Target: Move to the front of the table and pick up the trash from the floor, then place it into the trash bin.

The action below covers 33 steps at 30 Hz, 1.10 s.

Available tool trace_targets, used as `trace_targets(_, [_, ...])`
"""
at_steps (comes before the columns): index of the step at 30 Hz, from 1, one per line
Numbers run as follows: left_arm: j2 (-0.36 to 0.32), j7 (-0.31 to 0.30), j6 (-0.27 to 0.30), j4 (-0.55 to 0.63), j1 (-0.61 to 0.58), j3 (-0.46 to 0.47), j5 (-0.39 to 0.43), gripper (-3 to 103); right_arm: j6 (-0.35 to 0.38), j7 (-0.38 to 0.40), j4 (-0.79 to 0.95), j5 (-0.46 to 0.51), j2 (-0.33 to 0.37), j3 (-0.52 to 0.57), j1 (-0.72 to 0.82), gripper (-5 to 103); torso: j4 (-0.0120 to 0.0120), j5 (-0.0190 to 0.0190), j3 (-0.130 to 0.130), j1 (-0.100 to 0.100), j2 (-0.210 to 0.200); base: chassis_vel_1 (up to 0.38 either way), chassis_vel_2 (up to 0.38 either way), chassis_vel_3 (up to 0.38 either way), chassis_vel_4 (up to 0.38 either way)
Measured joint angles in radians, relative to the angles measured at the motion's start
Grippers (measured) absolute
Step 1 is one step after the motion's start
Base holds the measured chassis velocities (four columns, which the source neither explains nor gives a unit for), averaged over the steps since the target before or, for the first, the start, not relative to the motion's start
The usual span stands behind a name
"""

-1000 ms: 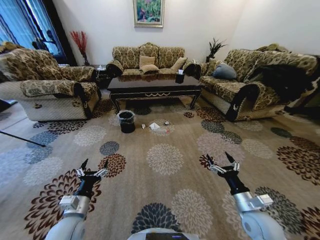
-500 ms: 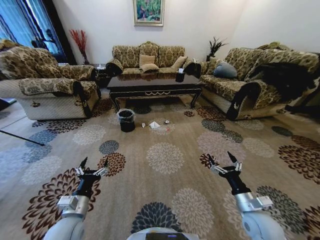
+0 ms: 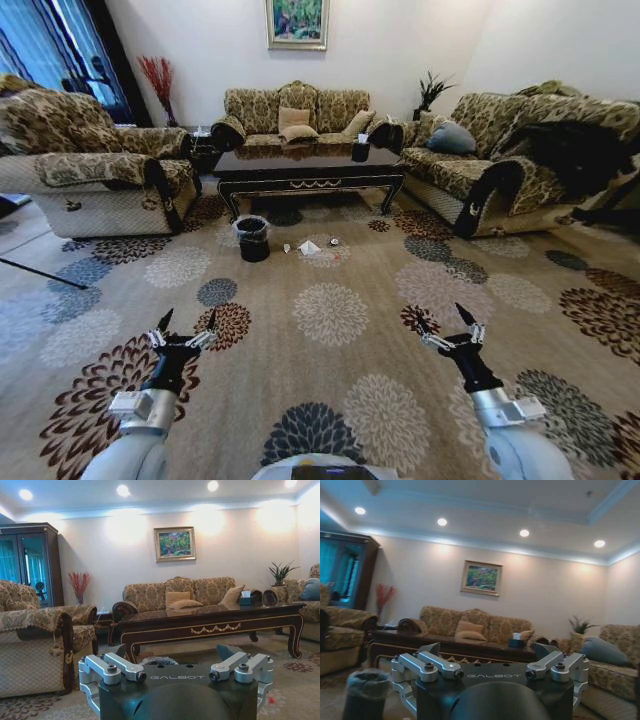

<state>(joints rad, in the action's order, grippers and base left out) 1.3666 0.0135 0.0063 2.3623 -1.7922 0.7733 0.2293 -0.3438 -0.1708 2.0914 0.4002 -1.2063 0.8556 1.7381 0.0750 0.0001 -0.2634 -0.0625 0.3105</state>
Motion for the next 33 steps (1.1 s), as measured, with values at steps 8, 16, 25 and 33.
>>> trace_targets(8, [0.007, 0.004, -0.017, -0.031, 0.004, -0.011, -0.009, 100, 0.011, 0.02, -0.007, 0.011, -0.003, -0.003, -0.004, 100, 0.0, -0.0001, 0.029, 0.014, -0.042, 0.0, 0.0, 0.0, 0.0])
trace_targets(16, [0.008, 0.004, -0.015, -0.043, 0.014, -0.021, -0.009, 100, 0.012, 0.017, -0.016, -0.002, -0.004, -0.007, -0.003, 100, 0.0001, -0.0001, 0.05, 0.022, -0.071, 0.0, 0.0, 0.0, 0.0])
trace_targets(25, [0.009, 0.001, 0.022, -0.01, 0.023, -0.016, 0.038, 100, 0.01, 0.015, -0.029, -0.011, -0.004, -0.013, -0.007, 100, -0.0001, -0.0001, 0.076, 0.034, -0.109, 0.0, 0.0, 0.0, 0.0])
trace_targets(33, [0.005, -0.01, 0.082, 0.072, 0.035, -0.006, 0.105, 100, 0.008, 0.014, -0.038, -0.017, -0.005, -0.02, -0.011, 100, 0.0001, 0.0, 0.097, 0.041, -0.138, 0.0, 0.0, 0.0, 0.0])
